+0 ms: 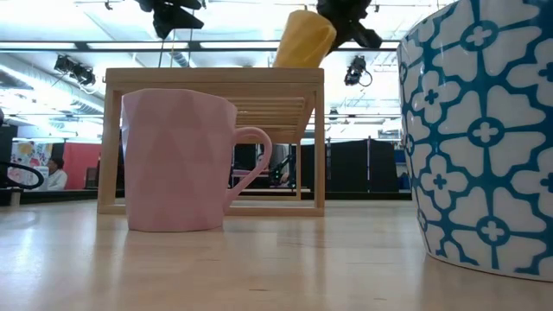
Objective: Place coffee mugs
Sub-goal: Put the yellow mug on the shelf
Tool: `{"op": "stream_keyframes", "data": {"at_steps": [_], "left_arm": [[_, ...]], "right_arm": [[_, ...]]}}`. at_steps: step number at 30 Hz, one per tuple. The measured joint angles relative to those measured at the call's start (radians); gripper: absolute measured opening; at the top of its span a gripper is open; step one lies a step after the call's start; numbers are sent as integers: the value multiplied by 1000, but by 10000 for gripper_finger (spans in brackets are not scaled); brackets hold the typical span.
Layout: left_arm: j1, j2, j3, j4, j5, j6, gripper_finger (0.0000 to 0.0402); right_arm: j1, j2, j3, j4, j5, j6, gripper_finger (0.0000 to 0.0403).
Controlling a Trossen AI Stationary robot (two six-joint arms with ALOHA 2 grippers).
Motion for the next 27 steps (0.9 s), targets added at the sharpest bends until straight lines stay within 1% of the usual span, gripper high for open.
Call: {"op": "stream_keyframes", "data": {"at_steps": [4,11,13,16,18,22,27], "left_arm": [[-36,8,0,20,0,0,227],[-80,36,1,71,0,1,227],[-88,43,1,84,-1,1,227],[-97,52,2,110,-2,1,227],[-100,56,-1,99,-6,1,227],[-101,53,0,103,-7,1,227],[-102,54,0,108,-8,2,227]], "right_arm": [[-21,0,0,20,0,35,35],[-22,4,0,50,-5,30,35],[-19,10,-1,84,-23,29,35],[-18,26,-2,142,-71,26,35],[-19,36,-2,161,-93,11,35],[-25,54,-2,154,-99,-3,35],[-27,69,-2,150,-84,-34,35]]}}
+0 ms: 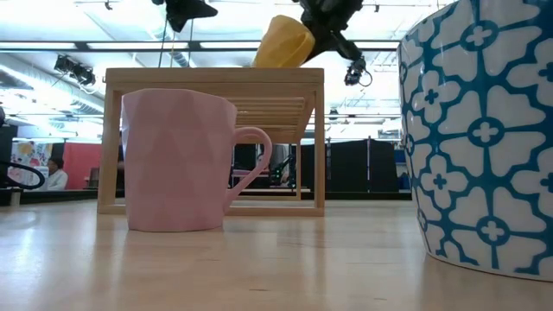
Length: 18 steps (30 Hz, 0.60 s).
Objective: Place coffee mugs
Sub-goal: Put the yellow mug on the shelf
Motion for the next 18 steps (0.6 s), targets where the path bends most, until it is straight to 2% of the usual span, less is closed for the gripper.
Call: {"op": "stream_keyframes", "data": {"at_steps": [9,18], "left_arm": [[-33,86,0,64,-112,34,227],[-53,172,0,336,-124,60,227]], "right_arm": [[0,37,0,-1,11,-38,35],[0,45,0,-1,11,-44,35]]}}
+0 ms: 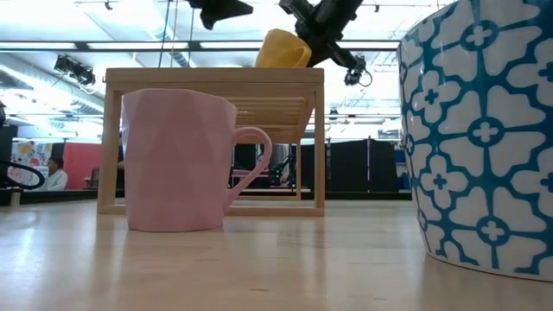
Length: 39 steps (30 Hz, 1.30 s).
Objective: Place coffee mugs
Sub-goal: Put the yellow mug on the shelf
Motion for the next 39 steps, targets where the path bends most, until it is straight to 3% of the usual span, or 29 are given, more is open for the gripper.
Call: {"op": "stream_keyframes", "data": {"at_steps": [5,9,18,39], "left_arm": [[3,34,0,-2,0,2,227],[3,44,0,-95,-15,58,227],[3,51,0,-255,-217,123,227],[3,234,0,-159,-243,69,227]], "right_arm": [[0,0,0,-2,0,0,35],[0,0,0,-18,1,0,35],[0,-1,0,-33,16,0,36],[-1,-2,0,-69,33,0,37]]}}
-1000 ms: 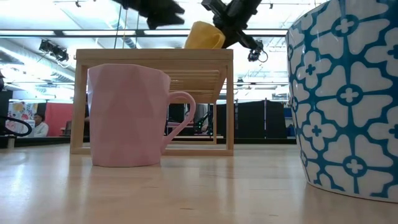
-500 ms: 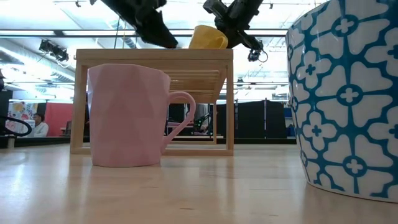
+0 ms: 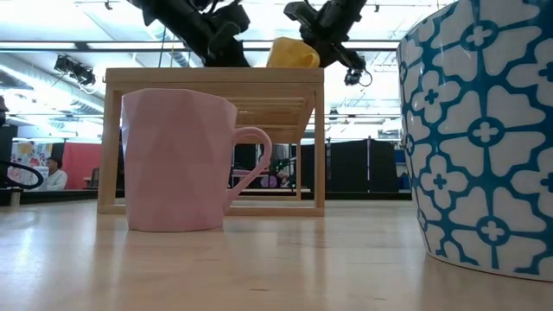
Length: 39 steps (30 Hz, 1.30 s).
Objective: Place coffee mugs
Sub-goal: Put the yellow mug on the shelf
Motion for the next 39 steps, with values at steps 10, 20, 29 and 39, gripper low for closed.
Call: {"op": "stream_keyframes", "data": {"at_steps": [10,20,29,39], "left_arm": [[0,0,0,-8,0,0,227],[0,0,0,-20,0,-1,227],[0,0,0,-32,0,-1,227],[0,-9,0,-39,-30,0,227]], "right_arm": [[0,-1,0,10,-8,1,54],[1,-1,0,33,-15,2,61],[0,-1,0,40,-16,3,101],[-9,-1,0,44,-16,-41,132]]}}
